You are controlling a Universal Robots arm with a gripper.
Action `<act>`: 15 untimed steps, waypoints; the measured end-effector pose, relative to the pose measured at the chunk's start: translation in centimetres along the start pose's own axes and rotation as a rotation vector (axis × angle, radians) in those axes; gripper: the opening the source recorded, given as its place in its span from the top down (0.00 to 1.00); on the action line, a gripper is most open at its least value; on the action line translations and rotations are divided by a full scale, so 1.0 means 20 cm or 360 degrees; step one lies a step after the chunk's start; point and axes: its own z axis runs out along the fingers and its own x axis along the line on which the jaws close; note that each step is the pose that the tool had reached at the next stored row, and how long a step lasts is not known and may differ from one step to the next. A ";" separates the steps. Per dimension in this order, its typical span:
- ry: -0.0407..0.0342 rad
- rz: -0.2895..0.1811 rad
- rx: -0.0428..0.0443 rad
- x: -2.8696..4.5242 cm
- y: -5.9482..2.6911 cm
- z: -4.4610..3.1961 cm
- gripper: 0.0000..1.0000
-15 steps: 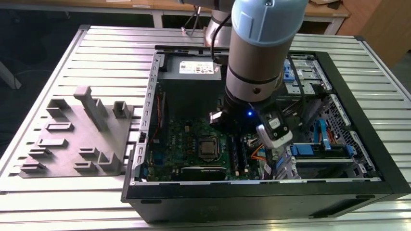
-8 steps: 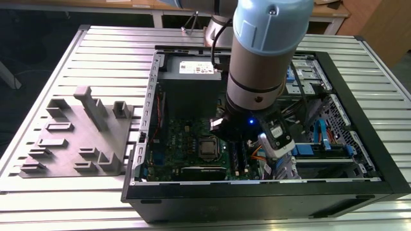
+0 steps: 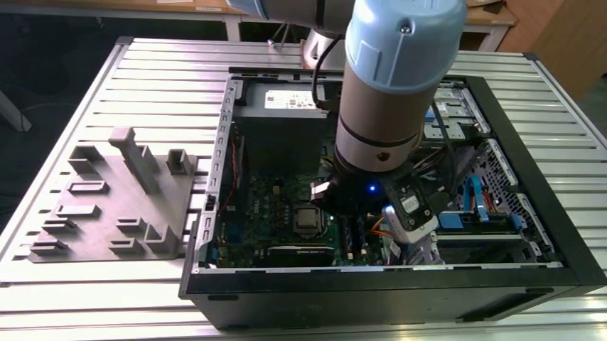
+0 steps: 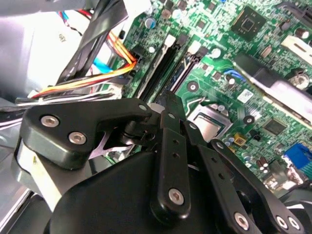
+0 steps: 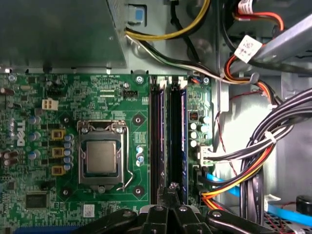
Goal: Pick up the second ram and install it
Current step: 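Press down the second ram until it locks into place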
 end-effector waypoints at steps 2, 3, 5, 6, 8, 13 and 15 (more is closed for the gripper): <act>0.0000 0.0000 0.0000 0.001 -0.011 0.009 0.93; 0.0000 0.0000 0.0000 0.002 -0.014 0.013 0.93; 0.0000 0.0000 0.0000 0.002 -0.019 0.020 0.93; 0.0000 0.0000 0.0000 0.002 -0.022 0.024 0.93; 0.0000 0.0000 0.0000 0.004 -0.029 0.035 0.93; 0.0000 0.0000 -0.0001 0.005 -0.030 0.041 0.93; 0.0000 0.0000 -0.0002 0.005 -0.030 0.050 0.93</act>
